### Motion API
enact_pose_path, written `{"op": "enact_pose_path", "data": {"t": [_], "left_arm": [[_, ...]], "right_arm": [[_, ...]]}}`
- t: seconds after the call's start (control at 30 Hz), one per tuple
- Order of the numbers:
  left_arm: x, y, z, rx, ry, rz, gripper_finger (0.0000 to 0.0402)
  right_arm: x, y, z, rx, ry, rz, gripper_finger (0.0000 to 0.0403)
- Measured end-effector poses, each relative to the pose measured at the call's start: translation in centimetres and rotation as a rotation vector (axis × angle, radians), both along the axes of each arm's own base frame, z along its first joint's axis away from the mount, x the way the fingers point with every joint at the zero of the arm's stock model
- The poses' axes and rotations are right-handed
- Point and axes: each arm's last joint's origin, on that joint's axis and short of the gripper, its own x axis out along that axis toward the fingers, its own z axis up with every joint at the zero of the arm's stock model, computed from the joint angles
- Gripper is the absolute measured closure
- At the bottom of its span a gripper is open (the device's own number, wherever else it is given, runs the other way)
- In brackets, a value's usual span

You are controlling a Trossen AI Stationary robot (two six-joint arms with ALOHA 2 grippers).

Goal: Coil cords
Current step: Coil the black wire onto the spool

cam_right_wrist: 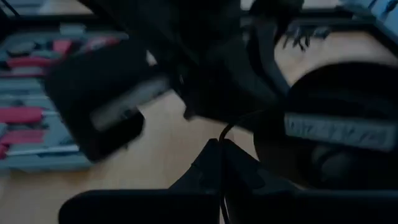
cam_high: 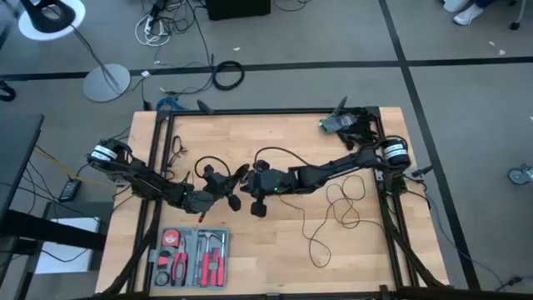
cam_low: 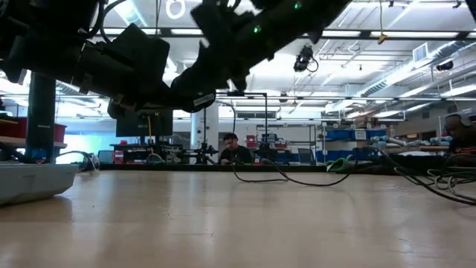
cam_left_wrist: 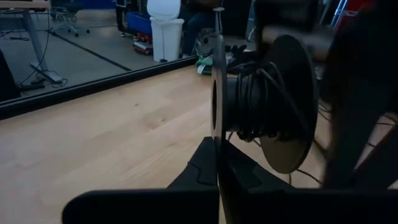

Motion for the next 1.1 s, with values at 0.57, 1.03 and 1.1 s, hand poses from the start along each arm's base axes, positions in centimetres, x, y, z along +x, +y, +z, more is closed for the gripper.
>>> {"op": "enact_pose_path", "data": {"t": [0.57, 1.03, 1.1], "left_arm": [[0.1, -0.1, 0.2, -0.01, -0.023, -0.018, 0.0401], [0.0, 0.0, 0.3, -0.009, -0.037, 0.007, 0.0401], [0.0, -0.1, 0.3, -0.008, -0.035, 0.005, 0.0401]], "right_arm": [[-2.4, 0.1, -5.1, 0.012, 0.084, -0.064, 0.0392], [-5.0, -0.1, -8.4, 0.12, 0.049, -0.11, 0.0381], [-5.3, -0.1, -8.5, 0.134, 0.045, -0.118, 0.0376]]}}
